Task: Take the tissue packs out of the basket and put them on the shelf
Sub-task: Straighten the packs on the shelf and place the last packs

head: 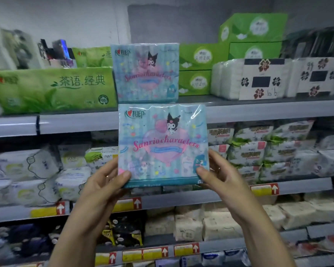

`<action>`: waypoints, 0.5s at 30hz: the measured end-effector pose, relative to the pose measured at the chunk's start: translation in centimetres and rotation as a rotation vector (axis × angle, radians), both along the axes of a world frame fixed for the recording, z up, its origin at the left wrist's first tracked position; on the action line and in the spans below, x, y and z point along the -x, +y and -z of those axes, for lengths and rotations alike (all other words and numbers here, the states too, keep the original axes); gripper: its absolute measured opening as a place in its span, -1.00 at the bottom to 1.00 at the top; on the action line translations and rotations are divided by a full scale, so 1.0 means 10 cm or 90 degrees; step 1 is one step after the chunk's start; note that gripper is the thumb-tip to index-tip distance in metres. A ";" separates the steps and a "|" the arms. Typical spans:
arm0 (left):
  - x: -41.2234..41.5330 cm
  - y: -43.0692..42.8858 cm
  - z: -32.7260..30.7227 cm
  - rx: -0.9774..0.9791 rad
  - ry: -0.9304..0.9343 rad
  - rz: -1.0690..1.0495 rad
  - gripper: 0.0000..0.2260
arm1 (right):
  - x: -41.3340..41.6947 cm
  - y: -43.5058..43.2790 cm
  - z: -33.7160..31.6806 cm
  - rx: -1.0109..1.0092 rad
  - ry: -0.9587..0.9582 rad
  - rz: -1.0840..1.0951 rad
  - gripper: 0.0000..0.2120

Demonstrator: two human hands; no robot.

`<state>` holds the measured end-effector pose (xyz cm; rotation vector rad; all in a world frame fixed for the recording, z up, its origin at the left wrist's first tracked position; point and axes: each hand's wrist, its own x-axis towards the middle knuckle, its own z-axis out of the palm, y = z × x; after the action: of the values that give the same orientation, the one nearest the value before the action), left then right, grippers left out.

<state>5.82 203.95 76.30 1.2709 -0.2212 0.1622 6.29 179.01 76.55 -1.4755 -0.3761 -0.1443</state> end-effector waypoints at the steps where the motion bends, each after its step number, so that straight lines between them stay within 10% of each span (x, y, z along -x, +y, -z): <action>1: -0.01 0.02 -0.04 0.001 -0.013 -0.008 -0.16 | -0.05 0.02 -0.04 0.002 -0.009 0.001 -0.53; 7: -0.24 0.20 -0.39 -0.050 -0.106 -0.027 -0.22 | -0.39 0.16 -0.34 -0.088 -0.045 -0.023 -0.33; 15: -0.76 0.32 -0.98 -0.331 -0.225 -0.045 -0.73 | -0.82 0.28 -0.88 -0.002 -0.158 0.083 -0.72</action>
<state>13.40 207.14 86.07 1.7642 -0.5487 0.4105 14.47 181.82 85.33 -1.4837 -0.4794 -0.4337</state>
